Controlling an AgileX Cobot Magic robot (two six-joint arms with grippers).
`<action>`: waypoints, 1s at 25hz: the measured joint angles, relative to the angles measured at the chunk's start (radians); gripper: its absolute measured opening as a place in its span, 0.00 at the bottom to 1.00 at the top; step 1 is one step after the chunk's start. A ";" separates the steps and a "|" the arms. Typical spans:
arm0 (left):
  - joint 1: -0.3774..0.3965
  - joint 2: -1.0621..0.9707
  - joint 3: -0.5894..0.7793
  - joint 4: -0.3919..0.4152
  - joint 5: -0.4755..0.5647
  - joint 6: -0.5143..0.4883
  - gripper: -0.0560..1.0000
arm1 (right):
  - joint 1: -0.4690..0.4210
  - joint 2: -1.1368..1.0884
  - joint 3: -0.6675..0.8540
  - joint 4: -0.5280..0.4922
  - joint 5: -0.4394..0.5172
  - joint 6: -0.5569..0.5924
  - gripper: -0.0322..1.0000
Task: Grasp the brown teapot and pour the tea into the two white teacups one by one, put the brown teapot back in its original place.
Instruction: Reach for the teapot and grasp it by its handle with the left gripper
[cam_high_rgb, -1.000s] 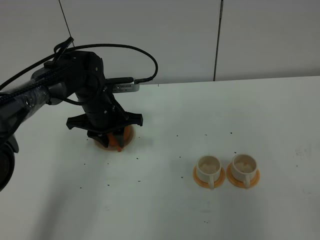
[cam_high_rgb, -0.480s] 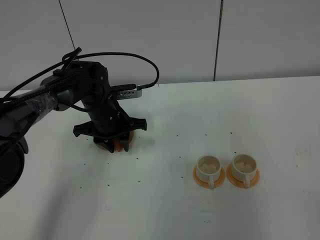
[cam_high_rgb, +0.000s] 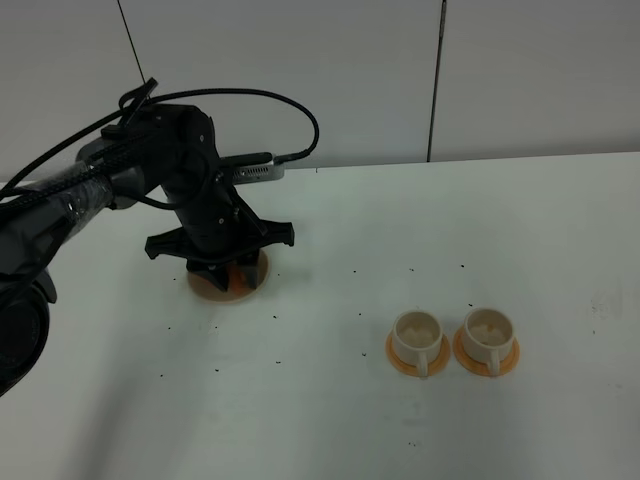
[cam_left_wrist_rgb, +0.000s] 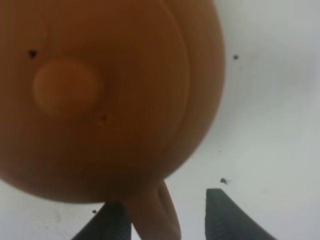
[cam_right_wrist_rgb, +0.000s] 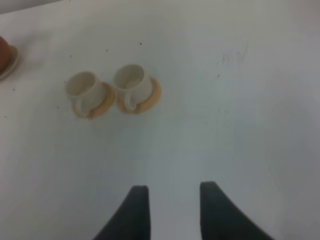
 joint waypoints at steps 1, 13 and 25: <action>0.000 0.000 -0.008 0.009 0.008 -0.003 0.45 | 0.000 0.000 0.000 0.000 0.000 0.000 0.26; 0.001 0.000 -0.015 0.080 0.050 -0.026 0.45 | 0.000 0.000 0.000 0.000 0.000 0.000 0.26; 0.001 0.006 -0.015 0.090 0.049 -0.047 0.40 | 0.000 0.000 0.000 0.000 0.000 0.000 0.26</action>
